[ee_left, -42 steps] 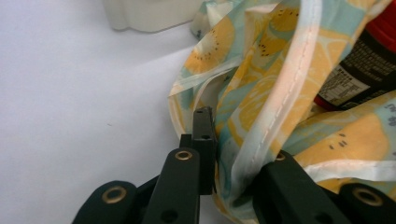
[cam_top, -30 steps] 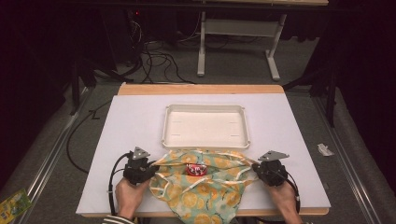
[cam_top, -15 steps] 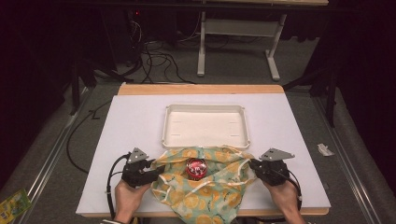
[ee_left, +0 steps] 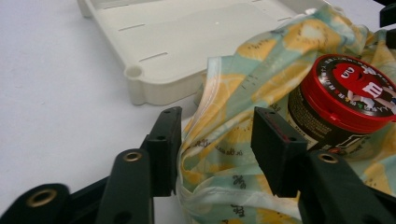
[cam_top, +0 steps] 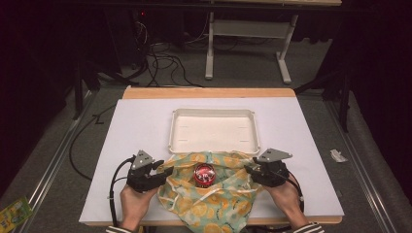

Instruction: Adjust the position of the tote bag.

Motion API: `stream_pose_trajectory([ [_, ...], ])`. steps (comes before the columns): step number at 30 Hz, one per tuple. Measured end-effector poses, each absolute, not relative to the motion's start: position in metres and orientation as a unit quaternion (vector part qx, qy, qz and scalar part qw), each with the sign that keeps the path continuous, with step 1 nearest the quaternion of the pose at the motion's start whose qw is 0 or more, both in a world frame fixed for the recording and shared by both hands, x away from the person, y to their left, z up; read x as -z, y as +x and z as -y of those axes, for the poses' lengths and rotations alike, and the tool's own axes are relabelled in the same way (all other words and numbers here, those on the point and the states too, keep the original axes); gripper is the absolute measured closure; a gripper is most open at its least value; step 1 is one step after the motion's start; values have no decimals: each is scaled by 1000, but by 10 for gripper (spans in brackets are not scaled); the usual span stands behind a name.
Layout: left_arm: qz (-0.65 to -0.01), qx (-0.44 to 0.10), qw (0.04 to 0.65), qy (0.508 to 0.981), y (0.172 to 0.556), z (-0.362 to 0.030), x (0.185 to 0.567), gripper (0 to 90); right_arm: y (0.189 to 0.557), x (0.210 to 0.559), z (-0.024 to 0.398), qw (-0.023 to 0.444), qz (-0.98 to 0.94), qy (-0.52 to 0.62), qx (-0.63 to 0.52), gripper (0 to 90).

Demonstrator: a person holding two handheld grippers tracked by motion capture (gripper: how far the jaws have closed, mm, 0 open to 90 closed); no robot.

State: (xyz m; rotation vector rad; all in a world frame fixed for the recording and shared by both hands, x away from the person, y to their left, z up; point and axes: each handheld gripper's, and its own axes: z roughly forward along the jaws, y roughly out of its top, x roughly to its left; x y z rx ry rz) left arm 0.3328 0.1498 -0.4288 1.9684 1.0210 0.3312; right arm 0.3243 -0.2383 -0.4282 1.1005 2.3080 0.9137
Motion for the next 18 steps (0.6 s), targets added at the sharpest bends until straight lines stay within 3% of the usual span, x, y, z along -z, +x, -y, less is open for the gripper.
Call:
stream_pose_trajectory([
  [6,-397,-123,425,804,338,-144,434,722,336,436,233,198,-839,393,-320,506],
  [12,-382,-112,409,821,342,-137,441,869,348,442,231,190,-840,405,-309,539],
  [18,-376,-102,392,833,346,-130,448,895,353,447,227,190,-846,398,-300,516],
])
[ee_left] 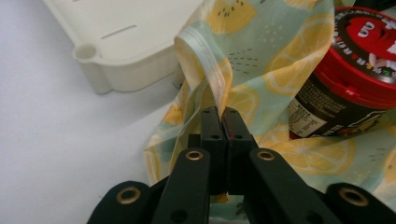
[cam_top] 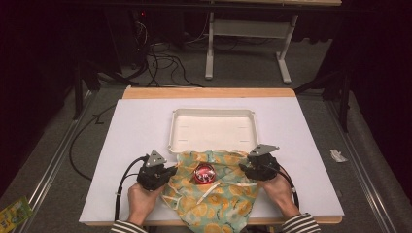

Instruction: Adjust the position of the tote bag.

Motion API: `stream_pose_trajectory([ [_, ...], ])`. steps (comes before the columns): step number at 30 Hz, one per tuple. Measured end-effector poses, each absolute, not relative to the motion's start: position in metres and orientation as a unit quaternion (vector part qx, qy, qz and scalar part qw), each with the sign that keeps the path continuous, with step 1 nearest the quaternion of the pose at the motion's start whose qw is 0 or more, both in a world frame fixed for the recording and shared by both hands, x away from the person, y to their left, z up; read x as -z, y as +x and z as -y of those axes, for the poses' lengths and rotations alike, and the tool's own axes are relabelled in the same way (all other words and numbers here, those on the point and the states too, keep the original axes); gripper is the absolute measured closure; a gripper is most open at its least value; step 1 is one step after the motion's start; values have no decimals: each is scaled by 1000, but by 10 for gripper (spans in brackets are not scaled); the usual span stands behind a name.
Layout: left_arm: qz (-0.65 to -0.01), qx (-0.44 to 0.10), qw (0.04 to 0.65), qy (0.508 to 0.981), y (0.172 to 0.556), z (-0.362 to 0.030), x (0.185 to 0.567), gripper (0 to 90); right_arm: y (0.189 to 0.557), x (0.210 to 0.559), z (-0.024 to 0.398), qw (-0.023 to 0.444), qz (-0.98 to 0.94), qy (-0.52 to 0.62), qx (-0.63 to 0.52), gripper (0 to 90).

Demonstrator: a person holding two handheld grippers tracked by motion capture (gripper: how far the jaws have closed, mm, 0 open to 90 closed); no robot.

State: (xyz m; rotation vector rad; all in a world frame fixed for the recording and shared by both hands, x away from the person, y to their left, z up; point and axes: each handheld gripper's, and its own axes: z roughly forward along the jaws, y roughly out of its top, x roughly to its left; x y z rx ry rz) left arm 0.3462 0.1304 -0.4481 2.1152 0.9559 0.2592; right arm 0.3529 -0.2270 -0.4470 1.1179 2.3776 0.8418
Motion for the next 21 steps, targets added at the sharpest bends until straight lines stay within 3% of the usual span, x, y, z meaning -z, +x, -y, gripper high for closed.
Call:
stream_pose_trajectory([
  [6,-379,-102,375,840,351,-127,454,897,358,453,223,181,-854,396,-285,500],
  [12,-380,-109,367,842,352,-127,456,898,362,461,222,160,-863,399,-265,837],
  [14,-381,-113,363,843,353,-128,457,898,362,461,223,163,-865,393,-265,898],
  [21,-390,-123,353,841,353,-133,459,899,355,458,232,167,-857,405,-272,900],
])
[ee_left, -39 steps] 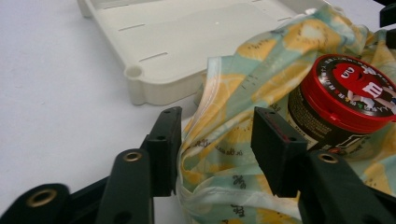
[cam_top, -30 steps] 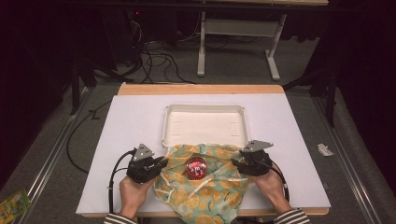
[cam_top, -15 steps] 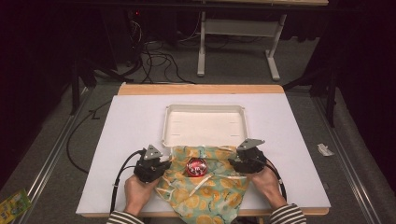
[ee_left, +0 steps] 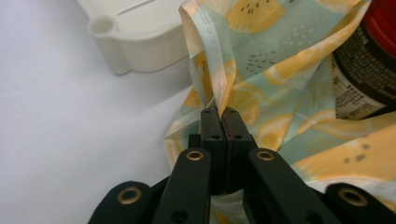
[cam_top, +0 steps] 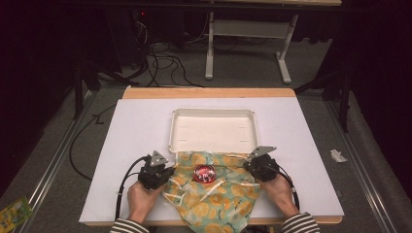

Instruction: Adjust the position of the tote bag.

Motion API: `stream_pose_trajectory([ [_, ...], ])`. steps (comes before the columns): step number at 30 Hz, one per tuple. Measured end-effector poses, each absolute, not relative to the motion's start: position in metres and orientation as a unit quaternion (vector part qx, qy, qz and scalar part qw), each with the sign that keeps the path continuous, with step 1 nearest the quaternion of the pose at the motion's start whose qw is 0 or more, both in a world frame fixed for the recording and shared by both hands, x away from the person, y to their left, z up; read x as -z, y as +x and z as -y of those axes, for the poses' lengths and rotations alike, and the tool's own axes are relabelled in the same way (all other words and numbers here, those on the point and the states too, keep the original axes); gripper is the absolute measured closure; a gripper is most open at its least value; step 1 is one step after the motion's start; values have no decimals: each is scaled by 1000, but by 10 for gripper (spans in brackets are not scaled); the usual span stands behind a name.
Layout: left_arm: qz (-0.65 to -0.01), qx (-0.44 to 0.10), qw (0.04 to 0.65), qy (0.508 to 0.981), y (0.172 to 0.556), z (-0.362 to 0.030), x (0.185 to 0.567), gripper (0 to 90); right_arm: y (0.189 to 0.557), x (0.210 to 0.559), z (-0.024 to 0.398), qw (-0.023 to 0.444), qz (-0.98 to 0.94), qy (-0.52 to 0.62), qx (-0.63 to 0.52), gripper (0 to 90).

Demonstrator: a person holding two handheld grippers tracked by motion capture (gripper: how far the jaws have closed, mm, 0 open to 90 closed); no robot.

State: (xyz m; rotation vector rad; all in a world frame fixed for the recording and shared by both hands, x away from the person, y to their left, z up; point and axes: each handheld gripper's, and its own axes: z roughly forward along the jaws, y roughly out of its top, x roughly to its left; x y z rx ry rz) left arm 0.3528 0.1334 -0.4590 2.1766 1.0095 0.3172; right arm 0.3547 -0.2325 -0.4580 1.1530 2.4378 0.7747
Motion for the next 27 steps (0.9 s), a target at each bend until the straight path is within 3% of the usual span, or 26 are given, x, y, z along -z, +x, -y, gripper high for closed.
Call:
stream_pose_trajectory([
  [11,-395,-115,344,844,357,-130,465,899,332,461,256,159,-851,420,-272,887],
  [16,-390,-110,352,844,355,-131,462,899,328,445,255,176,-842,412,-301,704],
  [22,-386,-108,356,844,355,-129,463,899,334,421,243,205,-839,386,-324,621],
  [27,-383,-108,359,844,354,-129,463,899,347,424,225,193,-855,363,-315,541],
])
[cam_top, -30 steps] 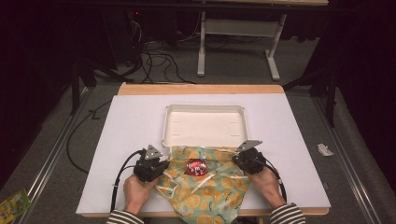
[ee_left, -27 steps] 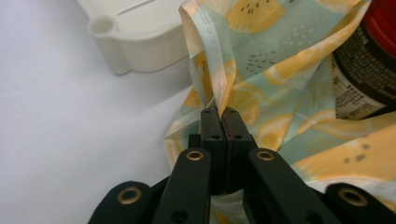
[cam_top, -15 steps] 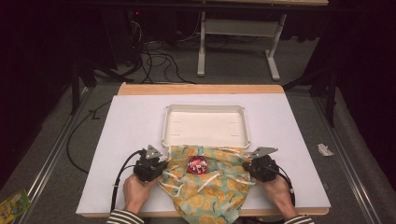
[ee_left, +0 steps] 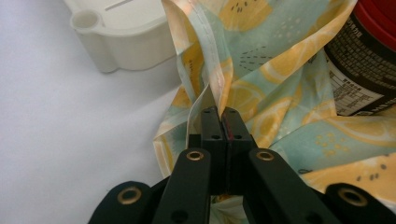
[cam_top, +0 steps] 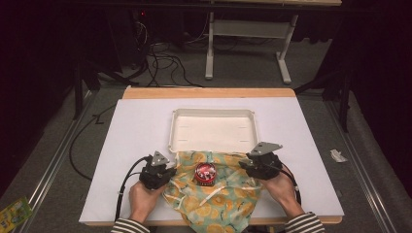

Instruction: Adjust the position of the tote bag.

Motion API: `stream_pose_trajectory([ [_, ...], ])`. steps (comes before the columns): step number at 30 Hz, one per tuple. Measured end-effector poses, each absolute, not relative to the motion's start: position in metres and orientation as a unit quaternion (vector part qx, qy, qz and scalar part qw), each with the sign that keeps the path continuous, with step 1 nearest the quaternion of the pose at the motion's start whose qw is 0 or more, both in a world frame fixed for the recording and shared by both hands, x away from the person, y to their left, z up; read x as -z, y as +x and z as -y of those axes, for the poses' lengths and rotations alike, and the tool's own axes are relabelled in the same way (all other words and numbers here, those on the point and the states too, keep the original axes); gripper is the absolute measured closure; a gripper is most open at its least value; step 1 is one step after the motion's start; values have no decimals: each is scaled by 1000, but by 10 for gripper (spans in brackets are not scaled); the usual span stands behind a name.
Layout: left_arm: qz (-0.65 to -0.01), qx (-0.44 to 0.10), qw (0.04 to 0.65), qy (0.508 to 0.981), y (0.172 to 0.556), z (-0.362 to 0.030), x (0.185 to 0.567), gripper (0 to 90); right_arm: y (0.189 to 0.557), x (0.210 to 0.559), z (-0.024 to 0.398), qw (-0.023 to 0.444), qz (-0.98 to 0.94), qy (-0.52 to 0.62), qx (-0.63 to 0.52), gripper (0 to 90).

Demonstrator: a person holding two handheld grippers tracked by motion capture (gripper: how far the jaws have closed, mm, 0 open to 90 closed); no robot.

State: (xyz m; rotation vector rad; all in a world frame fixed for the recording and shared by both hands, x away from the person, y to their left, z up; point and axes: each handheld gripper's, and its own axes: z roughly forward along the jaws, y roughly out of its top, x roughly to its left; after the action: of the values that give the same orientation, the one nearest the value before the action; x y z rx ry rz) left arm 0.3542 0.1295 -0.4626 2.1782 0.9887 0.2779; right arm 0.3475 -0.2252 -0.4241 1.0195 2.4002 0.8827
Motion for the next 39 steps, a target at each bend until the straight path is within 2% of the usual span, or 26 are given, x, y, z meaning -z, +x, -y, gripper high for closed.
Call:
stream_pose_trajectory([
  [3,-383,-109,361,843,354,-131,462,899,356,433,217,181,-863,360,-306,475],
  [5,-382,-109,363,843,354,-131,461,899,359,437,211,176,-869,354,-297,471],
  [6,-381,-109,365,842,354,-131,461,898,360,438,210,175,-872,350,-293,504],
  [7,-380,-110,365,843,353,-131,461,898,361,440,208,168,-877,344,-290,608],
  [10,-378,-109,367,843,352,-130,461,898,362,444,207,152,-884,343,-280,832],
  [12,-374,-109,365,845,351,-130,461,898,363,446,210,143,-882,349,-281,900],
  [19,-377,-120,350,849,352,-133,461,899,356,447,224,132,-878,369,-276,900],
  [21,-382,-111,348,849,356,-134,465,898,356,452,232,116,-871,388,-279,900],
  [27,-389,-120,342,847,360,-132,468,893,354,457,229,126,-870,390,-275,900],
  [29,-395,-126,347,842,357,-132,465,863,353,456,228,130,-868,394,-273,900],
  [33,-395,-129,368,832,349,-134,454,737,350,454,225,138,-869,388,-273,900],
  [39,-369,-145,390,831,332,-125,430,666,350,454,218,141,-870,385,-273,900],
])
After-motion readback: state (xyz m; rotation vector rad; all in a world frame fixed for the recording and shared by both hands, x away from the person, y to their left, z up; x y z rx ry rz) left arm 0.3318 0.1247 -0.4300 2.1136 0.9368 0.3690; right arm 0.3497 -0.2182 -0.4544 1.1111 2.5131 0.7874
